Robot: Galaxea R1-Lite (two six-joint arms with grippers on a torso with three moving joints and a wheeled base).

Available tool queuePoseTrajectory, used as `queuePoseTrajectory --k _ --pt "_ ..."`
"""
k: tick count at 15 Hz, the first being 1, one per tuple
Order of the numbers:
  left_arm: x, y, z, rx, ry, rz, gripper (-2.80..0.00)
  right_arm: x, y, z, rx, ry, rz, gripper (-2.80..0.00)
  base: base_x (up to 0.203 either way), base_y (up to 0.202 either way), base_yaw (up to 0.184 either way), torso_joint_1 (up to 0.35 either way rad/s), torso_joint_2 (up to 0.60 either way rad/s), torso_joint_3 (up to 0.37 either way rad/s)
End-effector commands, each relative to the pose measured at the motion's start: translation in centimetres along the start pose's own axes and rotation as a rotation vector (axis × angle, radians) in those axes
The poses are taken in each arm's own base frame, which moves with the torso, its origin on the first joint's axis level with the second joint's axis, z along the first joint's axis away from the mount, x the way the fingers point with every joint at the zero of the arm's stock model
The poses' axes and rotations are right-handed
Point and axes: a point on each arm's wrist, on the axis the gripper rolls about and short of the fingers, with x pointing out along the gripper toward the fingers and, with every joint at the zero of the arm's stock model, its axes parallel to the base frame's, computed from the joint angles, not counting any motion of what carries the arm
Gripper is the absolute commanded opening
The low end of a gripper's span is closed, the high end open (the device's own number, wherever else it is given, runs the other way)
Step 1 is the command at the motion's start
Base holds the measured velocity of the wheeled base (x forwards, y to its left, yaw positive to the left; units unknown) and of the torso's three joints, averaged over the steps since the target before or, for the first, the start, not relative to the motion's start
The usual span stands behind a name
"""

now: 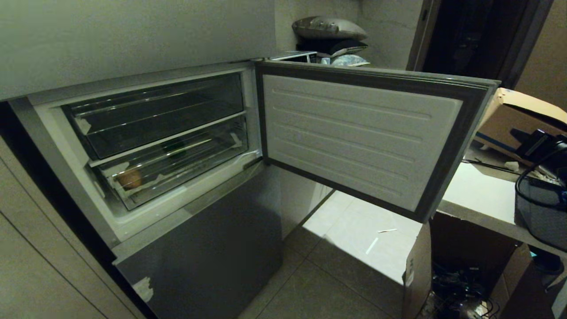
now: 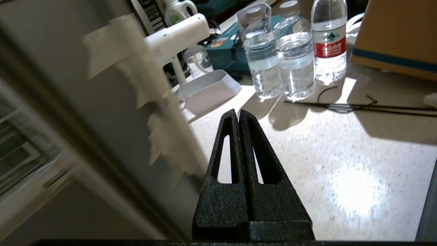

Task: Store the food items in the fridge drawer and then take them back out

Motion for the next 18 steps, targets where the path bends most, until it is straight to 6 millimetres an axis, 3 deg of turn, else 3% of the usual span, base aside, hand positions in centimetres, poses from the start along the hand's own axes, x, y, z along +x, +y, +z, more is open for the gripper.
queuePoseTrajectory --k 1,6,18 --pt "0.0 0.0 0.0 0.000 -0.001 0.000 -2.80 2.1 -1.1 -1.3 0.005 0.023 -0.010 -2.80 0.000 0.000 0.000 0.000 0.00 0.000" --pt "0.0 0.0 0.0 0.000 -0.001 0.000 -2.80 4.7 -2.0 -2.2 0.007 0.045 0.057 -2.80 0.000 0.000 0.000 0.000 0.00 0.000" --pt "0.0 0.0 0.0 0.000 -0.001 0.000 -2.80 3.6 -0.8 -1.7 0.009 0.085 0.201 -2.80 0.000 0.000 0.000 0.000 0.00 0.000"
